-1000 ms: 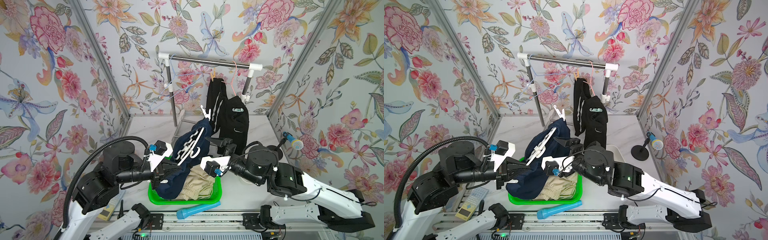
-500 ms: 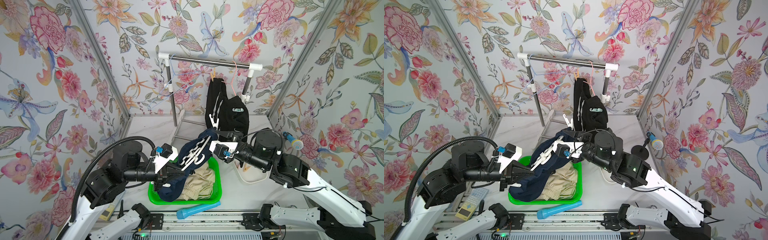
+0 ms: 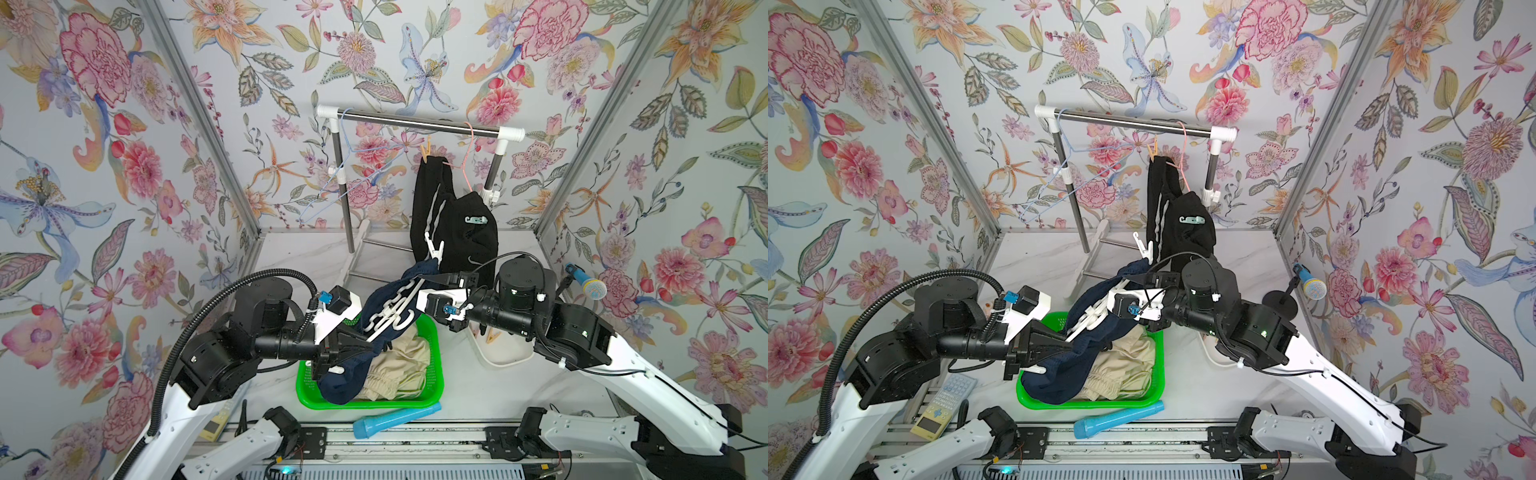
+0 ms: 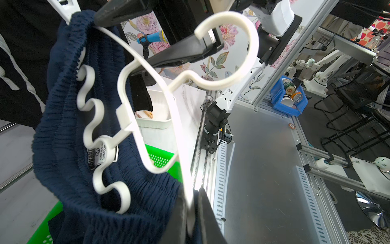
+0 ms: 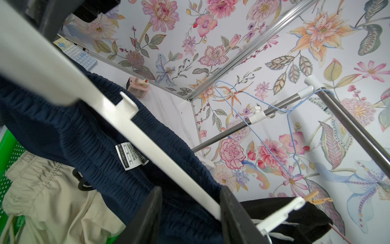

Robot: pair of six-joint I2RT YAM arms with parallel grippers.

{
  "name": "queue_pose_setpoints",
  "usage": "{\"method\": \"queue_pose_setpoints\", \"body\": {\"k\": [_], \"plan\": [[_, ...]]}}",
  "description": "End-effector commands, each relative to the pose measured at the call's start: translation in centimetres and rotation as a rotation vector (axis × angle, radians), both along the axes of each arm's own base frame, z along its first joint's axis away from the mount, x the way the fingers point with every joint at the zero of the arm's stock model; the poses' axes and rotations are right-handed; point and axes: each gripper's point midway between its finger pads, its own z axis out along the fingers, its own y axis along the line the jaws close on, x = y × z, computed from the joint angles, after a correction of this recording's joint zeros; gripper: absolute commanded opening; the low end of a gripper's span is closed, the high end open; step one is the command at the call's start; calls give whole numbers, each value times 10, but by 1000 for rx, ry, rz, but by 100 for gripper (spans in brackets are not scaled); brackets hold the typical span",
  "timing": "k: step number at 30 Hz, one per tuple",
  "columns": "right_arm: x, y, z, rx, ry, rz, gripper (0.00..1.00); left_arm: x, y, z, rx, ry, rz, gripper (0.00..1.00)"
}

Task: Remove the clothespins securing shorts to the hanger
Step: Adjust the shorts in the basket.

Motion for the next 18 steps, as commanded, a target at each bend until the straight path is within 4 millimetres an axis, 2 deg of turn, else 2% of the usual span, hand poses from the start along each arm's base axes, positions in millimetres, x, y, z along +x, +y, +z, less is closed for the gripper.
{"method": "queue_pose_setpoints", "body": {"k": [1,5,14,18], "plan": [[-1,3,1,-3,13,26,45,-10,-3,12,-55,-75,-78,0],[2,8,-8,-25,22,27,39,-11,-4,11,-52,-82,-90,0],[-1,4,-9,-24,-1,29,2,-6,-9,8,-53,-81,-98,0],[-3,1,-10,-29,-15,22,0,1,-13,11,-67,-80,-80,0]]}}
